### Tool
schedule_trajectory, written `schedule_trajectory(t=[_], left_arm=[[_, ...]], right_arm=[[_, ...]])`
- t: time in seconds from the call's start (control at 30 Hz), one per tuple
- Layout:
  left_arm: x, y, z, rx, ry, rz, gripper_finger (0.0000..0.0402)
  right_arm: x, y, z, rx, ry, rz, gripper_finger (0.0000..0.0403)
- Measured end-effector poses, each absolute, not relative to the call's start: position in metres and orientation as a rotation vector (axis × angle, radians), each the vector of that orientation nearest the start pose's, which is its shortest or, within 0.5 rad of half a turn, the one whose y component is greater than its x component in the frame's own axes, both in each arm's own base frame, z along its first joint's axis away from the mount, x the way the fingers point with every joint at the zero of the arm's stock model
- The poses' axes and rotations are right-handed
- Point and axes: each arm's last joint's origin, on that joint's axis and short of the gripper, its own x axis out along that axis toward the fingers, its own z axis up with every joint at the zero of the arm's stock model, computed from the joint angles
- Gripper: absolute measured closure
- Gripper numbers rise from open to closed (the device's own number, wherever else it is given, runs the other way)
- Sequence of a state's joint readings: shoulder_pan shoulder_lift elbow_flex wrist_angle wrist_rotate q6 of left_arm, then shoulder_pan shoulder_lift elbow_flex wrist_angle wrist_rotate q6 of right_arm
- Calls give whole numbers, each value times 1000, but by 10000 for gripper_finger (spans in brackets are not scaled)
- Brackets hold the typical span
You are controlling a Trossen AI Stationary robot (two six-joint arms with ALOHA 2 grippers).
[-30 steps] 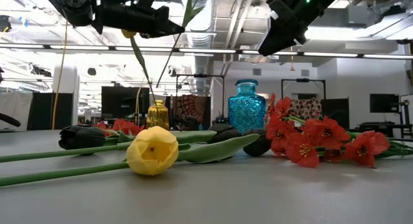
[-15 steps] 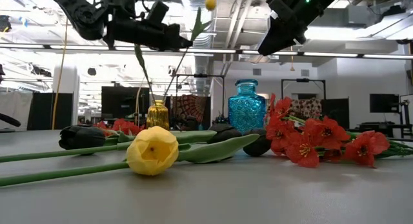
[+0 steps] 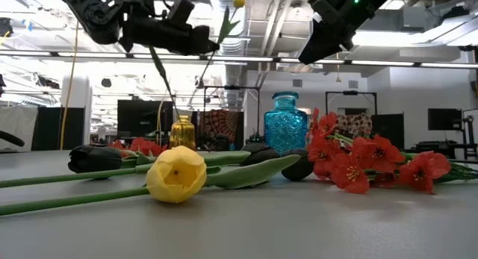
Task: Sort flowers into vase by color
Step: Put the top yellow flower into the yellow vase
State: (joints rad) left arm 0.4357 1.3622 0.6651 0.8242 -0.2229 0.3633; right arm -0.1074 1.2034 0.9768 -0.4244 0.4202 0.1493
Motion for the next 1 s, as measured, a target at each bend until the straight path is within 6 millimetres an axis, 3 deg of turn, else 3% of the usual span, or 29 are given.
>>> schedule_trajectory(t=[0.2,1.0], left_arm=[[251,123,273,381,-27,697,401],[261,136,243,316,108,701,401]], right_arm=[[250,-39,296,38,610,-555,235],[250,-39,296,39,609,-555,235]])
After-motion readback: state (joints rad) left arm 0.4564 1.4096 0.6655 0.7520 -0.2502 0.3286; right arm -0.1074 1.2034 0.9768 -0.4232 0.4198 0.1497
